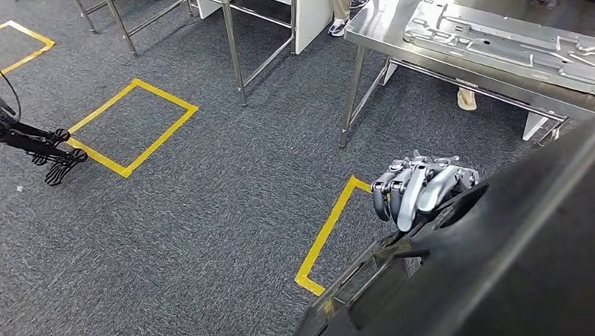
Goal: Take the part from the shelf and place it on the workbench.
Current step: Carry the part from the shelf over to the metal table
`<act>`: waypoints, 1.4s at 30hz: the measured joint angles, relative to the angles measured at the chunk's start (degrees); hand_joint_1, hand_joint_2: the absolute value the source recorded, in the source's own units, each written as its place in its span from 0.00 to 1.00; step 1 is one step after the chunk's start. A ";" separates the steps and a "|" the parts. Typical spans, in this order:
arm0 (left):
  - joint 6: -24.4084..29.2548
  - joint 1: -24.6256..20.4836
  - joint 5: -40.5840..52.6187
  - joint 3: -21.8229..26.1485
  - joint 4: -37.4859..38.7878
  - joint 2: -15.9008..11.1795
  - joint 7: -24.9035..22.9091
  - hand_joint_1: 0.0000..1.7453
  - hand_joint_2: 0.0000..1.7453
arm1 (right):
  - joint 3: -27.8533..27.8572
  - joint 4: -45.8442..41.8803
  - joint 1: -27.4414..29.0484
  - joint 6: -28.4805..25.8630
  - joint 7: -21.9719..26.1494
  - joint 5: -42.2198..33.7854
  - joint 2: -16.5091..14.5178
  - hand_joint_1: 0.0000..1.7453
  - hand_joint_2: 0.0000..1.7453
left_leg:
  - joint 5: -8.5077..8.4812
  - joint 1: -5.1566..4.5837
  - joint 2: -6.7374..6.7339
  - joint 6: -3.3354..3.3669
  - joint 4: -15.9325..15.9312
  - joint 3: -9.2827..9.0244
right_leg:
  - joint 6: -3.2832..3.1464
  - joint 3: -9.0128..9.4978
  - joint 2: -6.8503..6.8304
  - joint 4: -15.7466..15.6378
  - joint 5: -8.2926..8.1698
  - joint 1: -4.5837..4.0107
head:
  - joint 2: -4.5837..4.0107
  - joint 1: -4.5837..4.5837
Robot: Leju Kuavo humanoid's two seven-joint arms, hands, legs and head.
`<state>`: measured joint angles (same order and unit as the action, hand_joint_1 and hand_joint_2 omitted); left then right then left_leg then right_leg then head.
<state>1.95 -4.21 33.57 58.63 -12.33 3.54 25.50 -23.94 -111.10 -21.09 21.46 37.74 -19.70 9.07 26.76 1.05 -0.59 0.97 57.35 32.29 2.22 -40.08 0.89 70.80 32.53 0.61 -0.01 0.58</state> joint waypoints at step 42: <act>-3.20 -0.01 -0.14 1.42 0.00 -0.02 -4.18 0.00 1.00 | -1.49 3.12 0.36 3.17 2.11 1.77 -1.16 1.00 1.00 | 1.66 -0.18 -4.27 -2.57 0.33 -1.30 | -2.03 6.09 -2.76 -13.52 -7.21 -0.09 | -0.01 -0.28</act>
<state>-1.26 -4.22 33.43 60.05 -12.33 3.52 21.32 -25.44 -107.98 -20.73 24.64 39.86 -17.93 7.91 28.42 0.86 -4.87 -1.60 57.67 30.99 0.18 -33.98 -1.87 57.28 25.33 0.52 -0.01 0.30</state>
